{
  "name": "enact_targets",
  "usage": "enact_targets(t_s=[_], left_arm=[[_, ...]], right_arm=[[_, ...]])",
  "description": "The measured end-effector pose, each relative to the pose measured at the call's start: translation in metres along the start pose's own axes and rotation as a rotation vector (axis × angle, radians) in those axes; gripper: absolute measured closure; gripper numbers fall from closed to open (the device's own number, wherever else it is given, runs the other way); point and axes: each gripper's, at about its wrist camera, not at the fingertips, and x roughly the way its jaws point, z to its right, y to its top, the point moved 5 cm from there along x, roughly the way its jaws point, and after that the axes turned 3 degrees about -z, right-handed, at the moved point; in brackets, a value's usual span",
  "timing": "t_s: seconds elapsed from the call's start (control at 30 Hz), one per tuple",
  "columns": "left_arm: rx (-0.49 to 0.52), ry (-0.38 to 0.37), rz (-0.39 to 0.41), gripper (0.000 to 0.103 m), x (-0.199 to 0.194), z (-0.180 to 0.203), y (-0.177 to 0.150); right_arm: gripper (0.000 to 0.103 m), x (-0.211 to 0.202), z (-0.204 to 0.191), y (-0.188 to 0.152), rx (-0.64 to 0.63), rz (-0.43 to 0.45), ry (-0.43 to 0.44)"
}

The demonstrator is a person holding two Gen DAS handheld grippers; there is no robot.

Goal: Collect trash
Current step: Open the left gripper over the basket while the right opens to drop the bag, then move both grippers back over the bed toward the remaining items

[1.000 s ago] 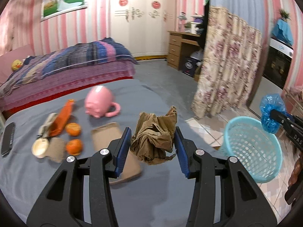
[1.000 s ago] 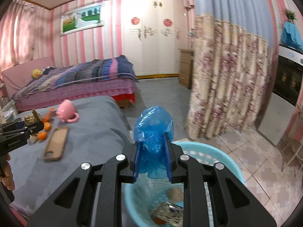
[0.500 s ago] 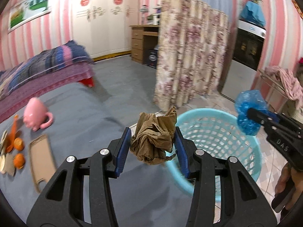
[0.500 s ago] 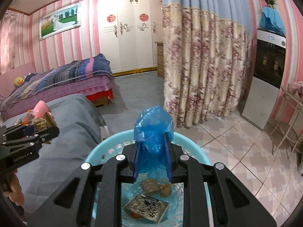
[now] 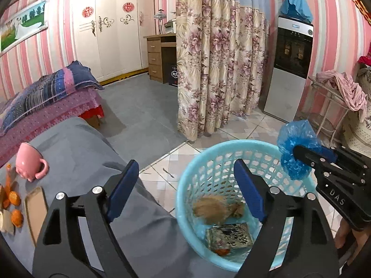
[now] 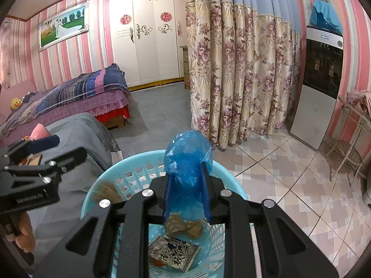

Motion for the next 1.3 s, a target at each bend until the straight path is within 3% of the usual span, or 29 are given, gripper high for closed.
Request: enact_targets(t_s=[0.13, 0.57, 0.6, 0.67, 0.8, 0.87, 0.93, 1.07, 1.3], left_arm=[[-0.027, 0.033, 0.016, 0.013, -0.008, -0.018, 0.001], [-0.110, 0.138, 0.041, 0.008, -0.044, -0.092, -0.010], [-0.119, 0.146, 0.041, 0.007, -0.047, -0.099, -0.012], [-0.136, 0.157, 0.042, 0.007, -0.052, -0.111, -0.015], [-0.160, 0.178, 0.038, 0.007, -0.062, -0.133, -0.023], [-0.171, 0.193, 0.035, 0.007, -0.068, -0.145, -0.029], [-0.183, 0.206, 0.035, 0.007, -0.074, -0.156, -0.033], [-0.225, 0.225, 0.036, 0.007, -0.088, -0.180, -0.043], [-0.284, 0.293, 0.053, 0.006, -0.117, -0.229, -0.059]], right_arm=[[0.081, 0.003, 0.000, -0.001, 0.002, -0.005, -0.005], [0.079, 0.014, -0.024, -0.007, -0.016, -0.007, -0.010], [0.077, 0.015, -0.027, -0.007, -0.018, -0.009, -0.016], [0.052, 0.017, -0.029, -0.006, -0.018, -0.017, -0.019], [0.039, 0.019, -0.031, -0.007, 0.007, -0.026, -0.036], [0.023, 0.018, -0.032, -0.007, 0.019, -0.024, -0.040], [0.014, 0.018, -0.033, -0.008, 0.031, -0.022, -0.039], [0.009, 0.016, -0.040, -0.006, 0.027, -0.016, -0.073], [0.007, 0.012, -0.079, 0.002, -0.016, 0.012, -0.047]])
